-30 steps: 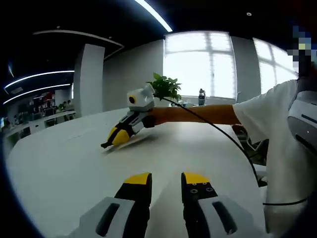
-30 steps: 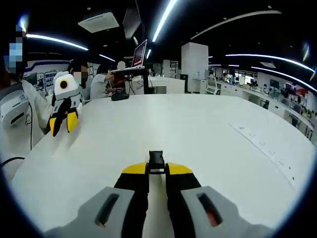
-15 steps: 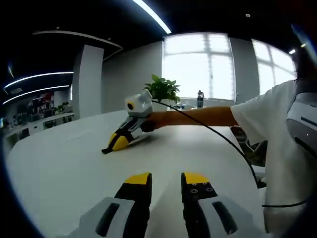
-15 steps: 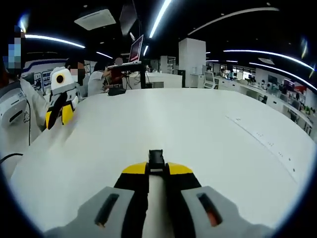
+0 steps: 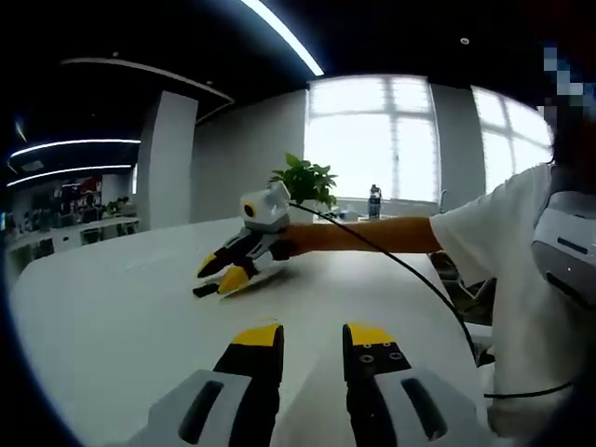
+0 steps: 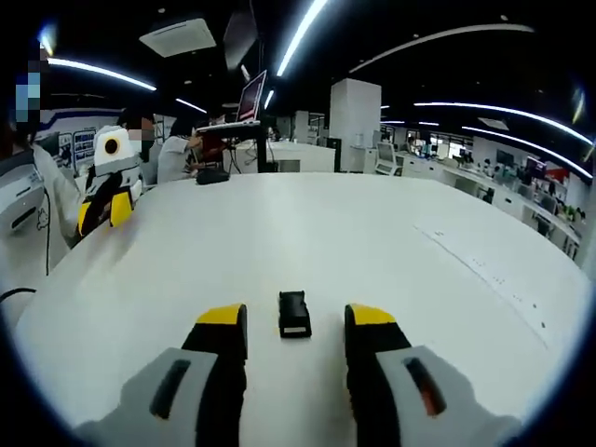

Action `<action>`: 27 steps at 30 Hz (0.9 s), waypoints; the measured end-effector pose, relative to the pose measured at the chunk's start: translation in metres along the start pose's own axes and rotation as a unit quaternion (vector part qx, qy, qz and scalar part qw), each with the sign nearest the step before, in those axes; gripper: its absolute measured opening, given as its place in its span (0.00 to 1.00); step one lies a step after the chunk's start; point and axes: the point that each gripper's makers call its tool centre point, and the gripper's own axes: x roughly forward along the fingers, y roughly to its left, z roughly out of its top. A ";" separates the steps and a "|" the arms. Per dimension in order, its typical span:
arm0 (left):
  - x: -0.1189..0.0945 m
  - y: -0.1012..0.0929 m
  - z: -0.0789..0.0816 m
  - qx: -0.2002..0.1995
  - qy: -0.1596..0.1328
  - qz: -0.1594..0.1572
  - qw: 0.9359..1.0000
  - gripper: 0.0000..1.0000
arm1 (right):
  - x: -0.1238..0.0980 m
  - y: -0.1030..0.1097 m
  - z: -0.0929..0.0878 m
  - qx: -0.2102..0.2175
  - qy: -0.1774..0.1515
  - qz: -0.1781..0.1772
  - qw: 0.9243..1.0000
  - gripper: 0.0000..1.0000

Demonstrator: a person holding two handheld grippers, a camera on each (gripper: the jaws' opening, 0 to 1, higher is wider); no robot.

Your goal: Snap the two parts of the plastic buckle together until the buckle closes and remains connected.

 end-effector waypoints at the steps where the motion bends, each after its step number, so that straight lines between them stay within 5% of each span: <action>1: -0.001 0.001 0.002 -0.006 -0.009 0.001 1.000 0.25 | -0.001 0.002 0.003 -0.003 -0.002 -0.002 1.000 0.48; 7: -0.010 0.021 0.017 -0.049 -0.066 0.035 0.996 0.33 | -0.010 0.027 0.018 -0.017 -0.021 -0.011 1.000 0.55; 18: -0.020 0.037 0.021 -0.046 -0.067 0.074 0.994 0.46 | -0.034 0.083 0.031 -0.017 -0.034 -0.023 0.999 0.70; 27: -0.017 0.039 0.028 -0.034 -0.074 0.087 0.993 0.72 | -0.064 0.105 0.041 -0.060 -0.036 -0.065 0.995 0.81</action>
